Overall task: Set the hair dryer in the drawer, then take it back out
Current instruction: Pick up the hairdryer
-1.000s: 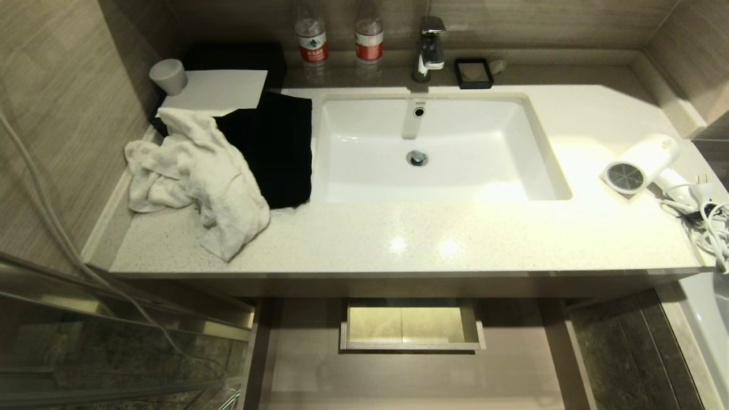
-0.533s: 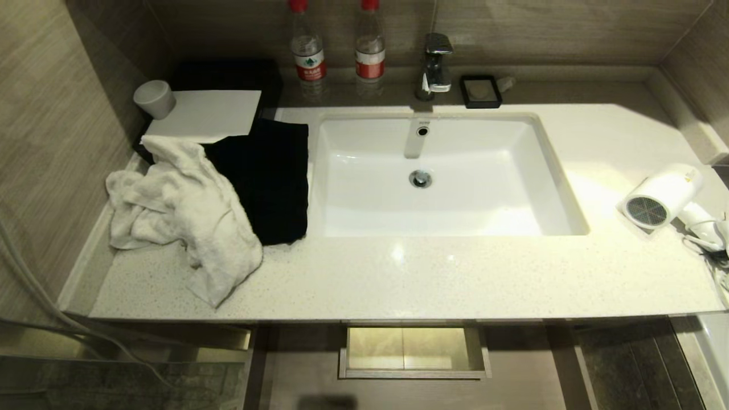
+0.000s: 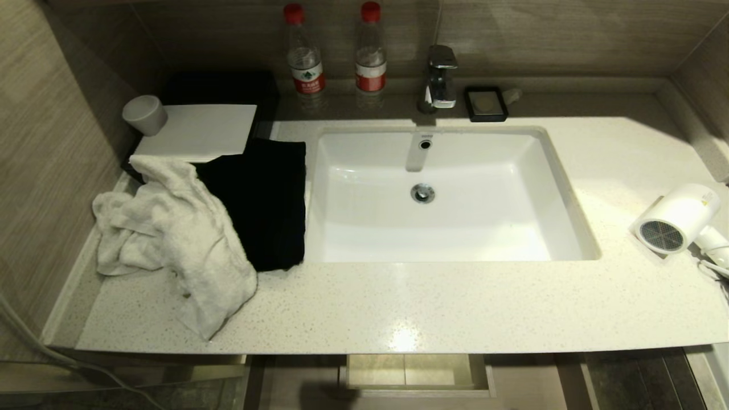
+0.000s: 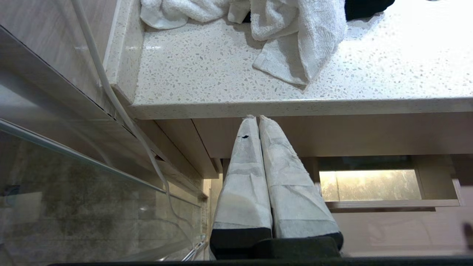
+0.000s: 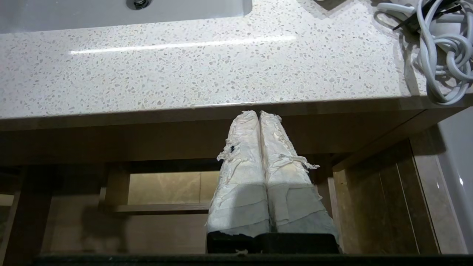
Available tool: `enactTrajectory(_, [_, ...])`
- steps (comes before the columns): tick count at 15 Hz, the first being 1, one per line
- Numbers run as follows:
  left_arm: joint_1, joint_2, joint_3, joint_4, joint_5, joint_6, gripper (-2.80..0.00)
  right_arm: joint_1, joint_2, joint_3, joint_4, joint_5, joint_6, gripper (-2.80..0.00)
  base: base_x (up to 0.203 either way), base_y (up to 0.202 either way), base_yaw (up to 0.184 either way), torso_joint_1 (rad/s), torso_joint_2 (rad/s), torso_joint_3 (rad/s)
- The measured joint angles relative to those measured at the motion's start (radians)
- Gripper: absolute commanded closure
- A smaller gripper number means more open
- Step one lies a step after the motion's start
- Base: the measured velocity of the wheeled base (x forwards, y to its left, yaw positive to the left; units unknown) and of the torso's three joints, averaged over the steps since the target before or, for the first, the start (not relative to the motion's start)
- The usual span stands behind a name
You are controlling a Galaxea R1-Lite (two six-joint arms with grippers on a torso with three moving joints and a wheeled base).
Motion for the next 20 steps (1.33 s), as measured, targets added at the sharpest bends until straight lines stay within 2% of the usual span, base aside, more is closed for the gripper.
enactTrajectory(5, [0.0, 0.0, 0.0, 0.0, 0.0, 0.0, 0.0, 0.0, 0.0, -0.001, -0.001, 0.005, -0.018, 0.0, 0.0, 0.0, 0.0, 0.0, 0.0, 0.0])
enactTrajectory(7, [0.0, 0.0, 0.0, 0.0, 0.0, 0.0, 0.0, 0.0, 0.003, -0.028, 0.012, 0.0, -0.05, 0.0, 0.0, 0.0, 0.0, 0.0, 0.0, 0.0])
enactTrajectory(9, [0.0, 0.0, 0.0, 0.0, 0.0, 0.0, 0.0, 0.0, 0.023, -0.157, 0.103, -0.029, -0.098, 0.0, 0.0, 0.0, 0.0, 0.0, 0.0, 0.0])
enactTrajectory(10, [0.0, 0.0, 0.0, 0.0, 0.0, 0.0, 0.0, 0.0, 0.043, -0.283, 0.194, -0.053, -0.118, 0.0, 0.0, 0.0, 0.0, 0.0, 0.0, 0.0])
enactTrajectory(13, [0.0, 0.0, 0.0, 0.0, 0.0, 0.0, 0.0, 0.002, 0.149, -0.638, 0.544, -0.124, -0.172, 0.0, 0.0, 0.0, 0.0, 0.0, 0.0, 0.0])
enactTrajectory(15, [0.0, 0.0, 0.0, 0.0, 0.0, 0.0, 0.0, 0.005, 0.265, -0.764, 0.74, -0.169, -0.207, 0.0, 0.0, 0.0, 0.0, -0.001, 0.01, 0.004])
enactTrajectory(16, [0.0, 0.0, 0.0, 0.0, 0.0, 0.0, 0.0, 0.013, 0.326, -0.8, 0.783, -0.211, -0.218, 0.0, 0.0, 0.0, 0.0, 0.006, 0.03, 0.016])
enactTrajectory(18, [0.0, 0.0, 0.0, 0.0, 0.0, 0.0, 0.0, 0.041, 0.435, -0.836, 0.781, -0.327, -0.224, 0.0, 0.0, 0.0, 0.0, -0.002, 0.04, 0.021])
enactTrajectory(20, [0.0, 0.0, 0.0, 0.0, 0.0, 0.0, 0.0, 0.075, 0.542, -0.846, 0.76, -0.405, -0.223, 0.0, 0.0, 0.0, 0.0, -0.024, 0.05, 0.025])
